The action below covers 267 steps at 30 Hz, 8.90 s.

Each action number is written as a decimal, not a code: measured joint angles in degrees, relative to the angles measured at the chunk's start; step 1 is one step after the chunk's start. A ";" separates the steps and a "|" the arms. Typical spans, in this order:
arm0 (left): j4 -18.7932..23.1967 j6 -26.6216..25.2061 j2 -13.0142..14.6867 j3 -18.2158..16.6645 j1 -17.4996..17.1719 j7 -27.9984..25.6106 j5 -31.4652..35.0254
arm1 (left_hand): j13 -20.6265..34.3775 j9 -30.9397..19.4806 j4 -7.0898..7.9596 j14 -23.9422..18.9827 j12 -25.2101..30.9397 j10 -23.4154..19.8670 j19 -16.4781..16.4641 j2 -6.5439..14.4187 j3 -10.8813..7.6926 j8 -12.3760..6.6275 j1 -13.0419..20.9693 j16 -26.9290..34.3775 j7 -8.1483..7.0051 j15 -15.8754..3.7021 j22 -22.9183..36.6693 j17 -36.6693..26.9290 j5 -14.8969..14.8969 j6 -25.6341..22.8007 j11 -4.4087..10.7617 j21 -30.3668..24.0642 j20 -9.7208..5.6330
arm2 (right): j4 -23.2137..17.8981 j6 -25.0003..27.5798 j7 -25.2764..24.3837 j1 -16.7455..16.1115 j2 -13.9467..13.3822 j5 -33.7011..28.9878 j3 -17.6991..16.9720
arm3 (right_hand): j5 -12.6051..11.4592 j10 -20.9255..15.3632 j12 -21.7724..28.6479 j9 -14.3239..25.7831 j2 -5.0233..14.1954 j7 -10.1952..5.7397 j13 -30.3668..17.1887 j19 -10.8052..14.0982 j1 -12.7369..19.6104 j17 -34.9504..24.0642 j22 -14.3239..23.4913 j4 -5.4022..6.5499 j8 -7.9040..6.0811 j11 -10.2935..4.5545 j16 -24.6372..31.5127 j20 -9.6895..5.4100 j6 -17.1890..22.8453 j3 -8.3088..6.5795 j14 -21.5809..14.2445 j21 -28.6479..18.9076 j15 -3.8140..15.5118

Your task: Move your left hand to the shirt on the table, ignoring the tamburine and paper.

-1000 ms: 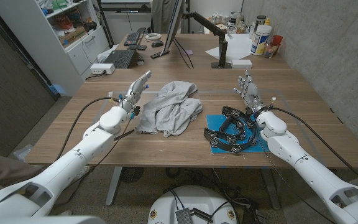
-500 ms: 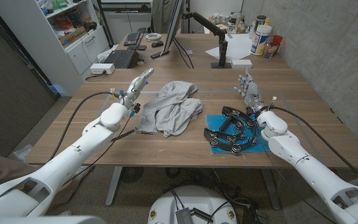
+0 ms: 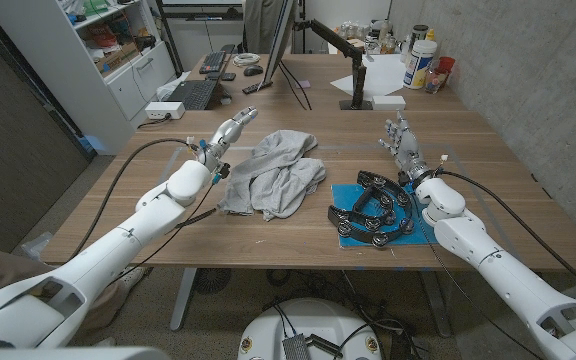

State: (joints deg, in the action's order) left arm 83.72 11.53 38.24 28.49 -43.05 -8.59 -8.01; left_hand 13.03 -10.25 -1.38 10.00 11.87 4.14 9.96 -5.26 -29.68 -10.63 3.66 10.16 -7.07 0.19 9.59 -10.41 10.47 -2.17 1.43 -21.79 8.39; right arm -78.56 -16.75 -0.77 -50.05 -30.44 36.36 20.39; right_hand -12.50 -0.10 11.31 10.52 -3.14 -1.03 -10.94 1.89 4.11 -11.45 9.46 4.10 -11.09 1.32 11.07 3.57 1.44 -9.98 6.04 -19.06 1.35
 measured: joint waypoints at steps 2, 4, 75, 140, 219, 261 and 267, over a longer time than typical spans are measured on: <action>0.27 -0.30 0.09 0.30 0.24 -0.36 1.28 | 0.00 0.00 0.00 0.00 0.00 0.00 -0.23 0.00 0.00 0.00 0.00 0.00 0.00 0.00 0.00 0.00 0.00 0.00 0.00 0.20 -0.22 | -0.02 0.04 0.01 0.00 -0.09 0.00 -0.01 | 0.00 0.00 0.00 0.00 0.00 0.00 0.00 0.00 0.00 0.00 0.00 0.00 0.00 0.00 0.00 0.00 0.00 0.00 0.00 0.22 0.00; 0.37 -0.35 0.12 0.47 0.39 -0.47 1.80 | 0.00 0.00 0.00 0.00 0.00 0.00 -0.42 0.00 0.00 0.00 0.00 0.00 0.00 0.00 0.00 0.00 0.00 0.00 0.00 0.39 -0.41 | -0.02 0.06 0.08 0.01 -0.12 0.00 -0.01 | 0.00 0.00 0.00 0.00 0.00 0.00 0.00 0.00 0.00 0.00 0.00 0.00 0.00 0.00 0.00 0.00 0.00 0.00 0.00 0.22 0.00; 11.21 -13.36 4.62 5.68 1.71 -4.99 28.19 | -1.21 -0.02 -1.57 -0.78 1.05 -2.29 -2.08 0.55 0.29 -0.67 1.16 0.49 0.52 -1.62 0.02 0.27 0.00 -4.00 0.39 2.56 -1.04 | 0.22 -1.16 0.77 -0.53 -0.05 -0.13 0.07 | 0.19 -0.10 0.00 -0.01 0.61 0.00 0.00 0.62 -0.61 -0.03 0.00 0.33 0.00 0.13 0.39 -0.62 0.00 0.64 0.32 2.77 -0.32; 3.33 -15.93 0.32 15.33 10.00 -3.53 40.19 | -1.59 0.00 -2.50 -1.44 1.11 -2.77 -4.34 1.28 0.30 -0.61 1.89 0.56 0.40 -1.60 0.15 0.26 0.00 -4.90 0.52 4.44 -2.05 | 0.31 -0.36 1.49 -0.51 -1.17 0.58 -0.63 | 0.18 0.21 0.00 -0.01 0.83 0.21 0.00 0.82 -0.83 0.25 0.00 0.33 0.00 0.43 0.39 -0.39 0.20 1.11 0.41 4.66 -0.42; -2.25 -12.45 -1.11 17.43 9.25 -8.70 41.47 | -1.56 0.00 -4.57 -1.15 1.11 -2.78 -6.07 2.33 -0.01 0.71 3.40 0.56 -0.41 -1.90 0.14 0.25 -0.39 -1.40 0.52 6.76 -2.95 | -0.28 0.85 1.50 -0.31 -1.95 0.29 -0.44 | 0.18 -0.03 0.00 -0.01 1.29 0.62 0.00 1.55 -1.29 0.24 0.00 0.26 0.00 0.23 0.39 -0.51 1.43 1.52 1.04 6.37 0.18; -5.19 -12.50 -2.40 19.78 10.70 -8.66 42.69 | -1.56 0.01 -5.18 -1.50 1.11 -3.29 -6.99 2.34 0.29 0.22 3.85 0.56 0.08 -2.17 0.14 0.25 -0.39 -1.97 0.62 7.86 -3.25 | 0.34 1.29 2.50 0.30 -2.22 0.71 -0.45 | 0.18 -0.01 0.00 -0.01 1.30 0.62 0.00 1.54 -1.28 0.24 0.00 0.09 0.00 0.22 0.39 -0.50 1.42 1.67 1.23 7.21 -0.01; -5.23 -12.90 -2.56 19.98 10.70 -8.53 42.70 | -1.56 0.01 -5.34 -1.50 1.11 -3.29 -6.99 2.34 0.14 0.22 3.85 0.56 0.20 -2.17 0.14 0.25 -0.39 -2.46 0.62 7.86 -3.25 | 0.47 1.32 2.70 0.31 -2.37 0.84 -0.56 | 0.18 -0.01 0.00 -0.01 1.59 0.62 0.00 1.54 -0.98 0.24 0.00 0.10 0.00 0.22 0.39 -0.50 1.42 1.67 1.23 7.21 -0.01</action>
State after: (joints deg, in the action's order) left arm 78.49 -1.37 35.68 48.46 -32.35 -17.12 34.69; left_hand 11.47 -10.24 -6.72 8.49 12.98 0.85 2.97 -2.92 -29.55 -10.41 7.51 10.72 -6.86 -1.99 9.73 -10.16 10.08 -4.63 2.04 -13.92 5.14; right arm -78.09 -15.43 1.93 -49.74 -32.81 37.20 19.83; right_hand -12.32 -0.11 11.31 10.50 -1.55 -0.40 -10.94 3.43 3.13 -11.21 9.46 4.20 -11.09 1.54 11.46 3.07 2.86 -8.31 7.27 -11.85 1.34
